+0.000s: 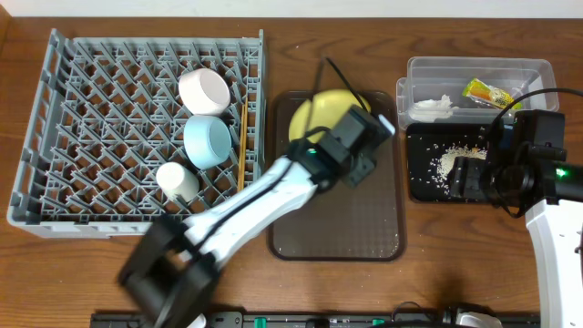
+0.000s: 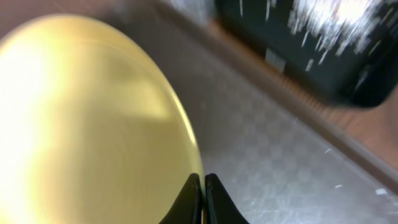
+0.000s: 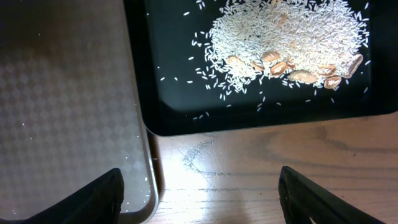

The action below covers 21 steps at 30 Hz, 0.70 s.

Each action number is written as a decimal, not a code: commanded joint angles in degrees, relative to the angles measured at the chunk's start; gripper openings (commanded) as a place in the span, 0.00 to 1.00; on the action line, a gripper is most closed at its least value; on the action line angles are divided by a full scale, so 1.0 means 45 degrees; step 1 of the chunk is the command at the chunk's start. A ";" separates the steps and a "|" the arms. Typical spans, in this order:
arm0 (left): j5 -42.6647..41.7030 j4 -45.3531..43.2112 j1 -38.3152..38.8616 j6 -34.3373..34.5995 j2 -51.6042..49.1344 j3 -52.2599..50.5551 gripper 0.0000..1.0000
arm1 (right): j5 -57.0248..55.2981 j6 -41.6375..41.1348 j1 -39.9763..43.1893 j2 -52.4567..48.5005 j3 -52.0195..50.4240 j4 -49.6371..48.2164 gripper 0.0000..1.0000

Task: Sort waste into correct bins and load items into the dishwasher rack
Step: 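Grasp the yellow plate's edge with the left gripper and lift it, then stand the yellow plate upright in the rack and release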

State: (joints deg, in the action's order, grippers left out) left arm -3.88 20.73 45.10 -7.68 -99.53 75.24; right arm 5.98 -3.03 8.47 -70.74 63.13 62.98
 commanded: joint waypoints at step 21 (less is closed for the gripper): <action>-1.2269 0.1098 -0.8918 0.3691 0.2861 0.0000 0.06 | 0.0068 -0.0073 0.0029 0.0112 0.0121 -0.0039 0.78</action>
State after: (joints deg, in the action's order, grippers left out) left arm -44.64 25.69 8.34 7.70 -85.54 75.22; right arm 5.98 -3.03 8.47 -70.76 63.13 62.85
